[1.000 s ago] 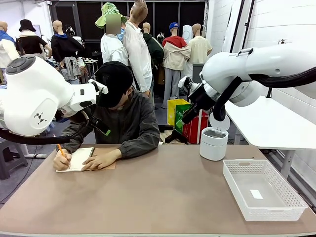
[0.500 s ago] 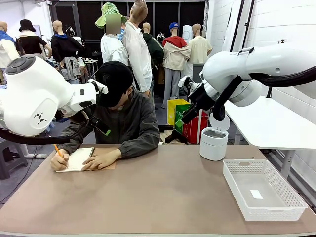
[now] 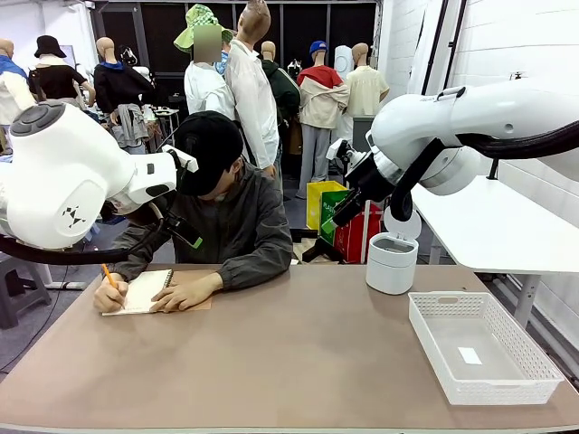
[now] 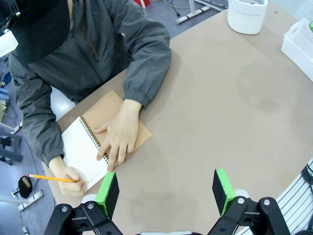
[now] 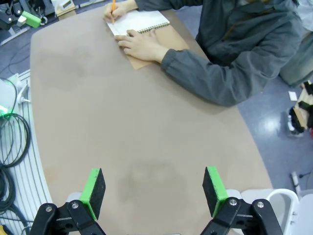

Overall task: Sort the paper based on its condition.
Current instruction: If a person hands you a paper, place it in the Organizing basket , and if it's crumpled, put it in the Trash can.

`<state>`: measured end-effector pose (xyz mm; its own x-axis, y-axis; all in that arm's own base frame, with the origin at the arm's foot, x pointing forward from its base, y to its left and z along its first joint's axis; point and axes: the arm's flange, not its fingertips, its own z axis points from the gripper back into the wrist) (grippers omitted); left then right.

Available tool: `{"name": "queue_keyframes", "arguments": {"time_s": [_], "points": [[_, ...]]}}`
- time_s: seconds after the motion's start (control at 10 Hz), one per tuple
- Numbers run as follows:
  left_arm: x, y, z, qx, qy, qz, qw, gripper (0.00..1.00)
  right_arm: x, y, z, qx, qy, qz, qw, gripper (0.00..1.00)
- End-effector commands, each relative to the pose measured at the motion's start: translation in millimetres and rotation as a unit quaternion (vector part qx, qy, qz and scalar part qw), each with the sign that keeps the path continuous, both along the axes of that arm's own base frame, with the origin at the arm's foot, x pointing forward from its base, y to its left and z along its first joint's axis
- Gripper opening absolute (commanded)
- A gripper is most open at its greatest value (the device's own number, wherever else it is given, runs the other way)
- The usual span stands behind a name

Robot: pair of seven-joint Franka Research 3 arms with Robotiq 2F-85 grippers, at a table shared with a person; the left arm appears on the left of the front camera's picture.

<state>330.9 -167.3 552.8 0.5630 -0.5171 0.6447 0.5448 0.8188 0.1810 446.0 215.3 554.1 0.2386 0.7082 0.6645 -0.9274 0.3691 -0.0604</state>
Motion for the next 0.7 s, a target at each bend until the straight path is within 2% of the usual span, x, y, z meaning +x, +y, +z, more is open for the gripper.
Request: {"name": "queue_keyframes", "arguments": {"time_s": [0.0,0.6], "points": [[-0.1,0.8,-0.8,0.001,0.0,0.002,1.0,1.0,0.0,0.0,0.1,-0.003,0.002,-0.003,1.0,1.0],[-0.1,0.8,-0.8,0.001,0.0,0.002,1.0,1.0,0.0,0.0,0.1,-0.003,0.002,-0.003,1.0,1.0]]}}
